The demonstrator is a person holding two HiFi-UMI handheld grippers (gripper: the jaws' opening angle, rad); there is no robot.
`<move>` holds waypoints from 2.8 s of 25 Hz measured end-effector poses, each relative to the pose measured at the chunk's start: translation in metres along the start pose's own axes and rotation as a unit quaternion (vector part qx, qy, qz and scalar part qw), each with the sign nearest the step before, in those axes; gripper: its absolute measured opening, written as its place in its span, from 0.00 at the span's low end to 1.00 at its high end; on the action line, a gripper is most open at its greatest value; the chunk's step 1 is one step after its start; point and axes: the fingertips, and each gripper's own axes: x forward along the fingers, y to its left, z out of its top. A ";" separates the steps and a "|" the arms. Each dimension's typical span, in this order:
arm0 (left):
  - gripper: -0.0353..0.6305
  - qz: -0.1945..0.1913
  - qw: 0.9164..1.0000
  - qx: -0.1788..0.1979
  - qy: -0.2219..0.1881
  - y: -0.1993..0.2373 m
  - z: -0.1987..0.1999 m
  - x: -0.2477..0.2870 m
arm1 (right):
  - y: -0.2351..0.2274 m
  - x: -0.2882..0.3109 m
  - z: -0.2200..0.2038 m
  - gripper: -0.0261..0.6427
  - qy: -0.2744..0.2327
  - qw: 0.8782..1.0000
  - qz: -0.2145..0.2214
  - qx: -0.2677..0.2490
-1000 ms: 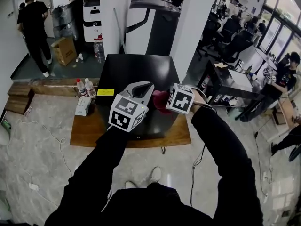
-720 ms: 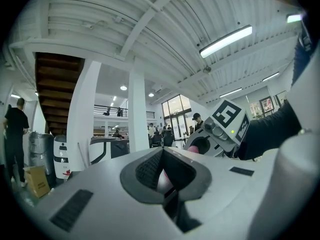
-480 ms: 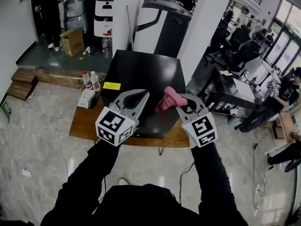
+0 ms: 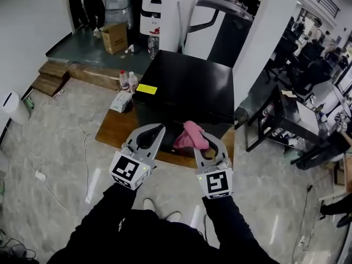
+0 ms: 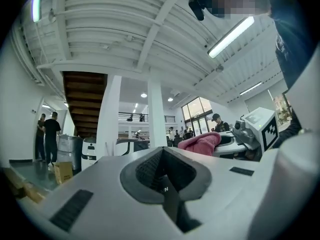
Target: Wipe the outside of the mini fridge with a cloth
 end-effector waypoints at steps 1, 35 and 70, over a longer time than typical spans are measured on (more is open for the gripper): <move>0.06 0.006 1.000 0.001 0.005 0.001 -0.005 -0.006 | 0.011 0.005 -0.003 0.11 0.002 1.000 0.008 -0.002; 0.06 -0.113 0.992 -0.050 0.026 0.176 -0.137 -0.052 | 0.140 0.240 -0.069 0.11 0.180 0.960 -0.112 -0.185; 0.06 -0.125 0.964 -0.103 0.210 0.152 -0.438 -0.047 | 0.258 0.267 -0.339 0.11 0.331 0.937 0.043 -0.104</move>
